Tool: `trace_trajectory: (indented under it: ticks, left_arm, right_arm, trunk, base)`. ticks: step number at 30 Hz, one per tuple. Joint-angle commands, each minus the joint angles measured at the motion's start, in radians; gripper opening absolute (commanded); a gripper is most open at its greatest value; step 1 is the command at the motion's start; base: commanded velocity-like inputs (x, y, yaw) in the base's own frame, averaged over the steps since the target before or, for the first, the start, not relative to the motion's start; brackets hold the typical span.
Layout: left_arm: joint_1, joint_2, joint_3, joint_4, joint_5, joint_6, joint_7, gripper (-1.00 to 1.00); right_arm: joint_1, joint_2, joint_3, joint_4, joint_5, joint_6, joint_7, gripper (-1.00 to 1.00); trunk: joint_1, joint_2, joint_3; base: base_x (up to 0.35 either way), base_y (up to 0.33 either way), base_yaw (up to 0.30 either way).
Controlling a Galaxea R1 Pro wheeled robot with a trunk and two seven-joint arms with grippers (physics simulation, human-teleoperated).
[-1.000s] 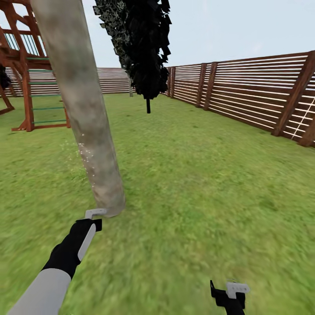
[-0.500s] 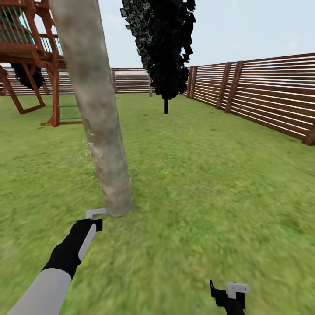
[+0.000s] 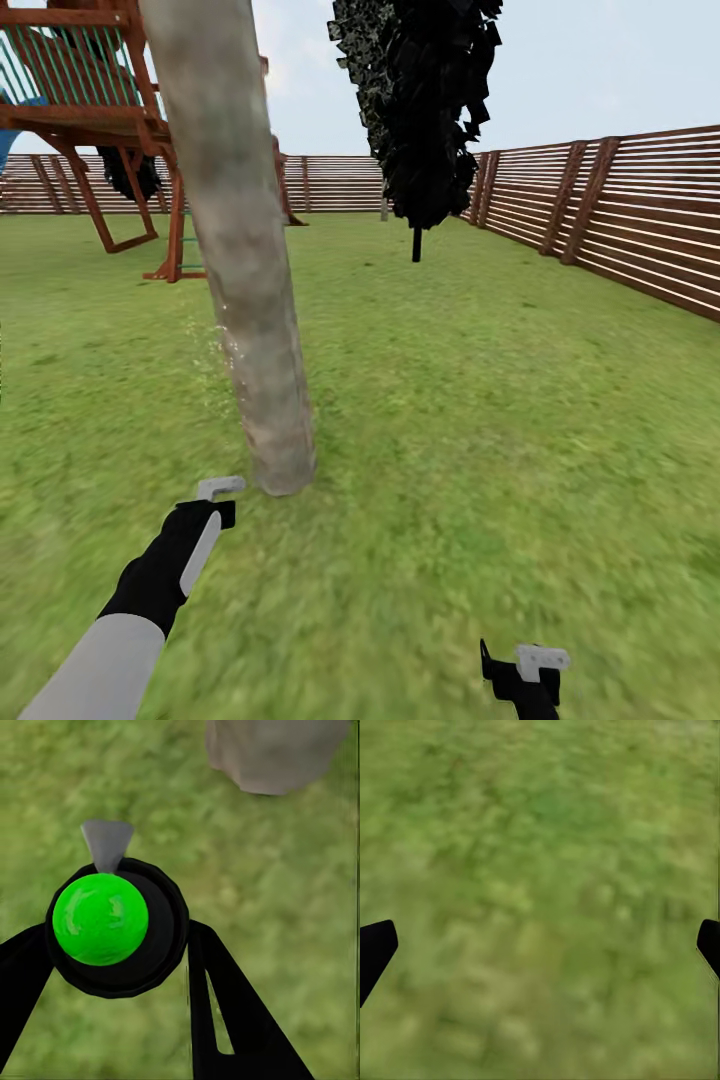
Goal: In the garden, pick up the pesticide atomizer on the floor and spray pesticide onto both trees until each tree trunk is fully covered.
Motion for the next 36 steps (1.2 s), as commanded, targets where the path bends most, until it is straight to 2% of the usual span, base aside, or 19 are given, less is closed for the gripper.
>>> trace_trajectory:
  ticks: [1,28,34,36]
  left_arm:
    - [0.0,-0.001,0.0,0.0,-0.001,0.0,0.0,-1.0]
    - [0.0,0.002,0.0,0.0,0.001,0.0,0.0,-1.0]
    - [0.001,0.001,0.0,0.003,0.001,-0.001,0.0,-1.0]
    - [0.0,-0.008,-0.009,0.04,-0.004,-0.052,0.004,-1.0]
  right_arm:
    - [0.0,0.0,0.0,0.0,-0.001,0.0,0.0,1.0]
    - [0.0,-0.002,0.0,0.0,-0.001,-0.001,-0.001,1.0]
    - [-0.001,-0.002,0.0,0.0,-0.001,-0.001,-0.002,1.0]
    - [0.0,-0.003,0.0,0.0,-0.001,-0.001,-0.002,1.0]
  trunk:
    - [0.0,0.0,0.0]
    - [0.0,0.0,0.0]
    - [0.0,0.0,0.0]
    - [0.0,0.0,0.0]
  base:
    - [0.086,-0.263,0.05]
    - [0.003,-0.274,0.011]
    - [0.0,-0.187,0.217]
    - [0.0,-0.011,0.147]
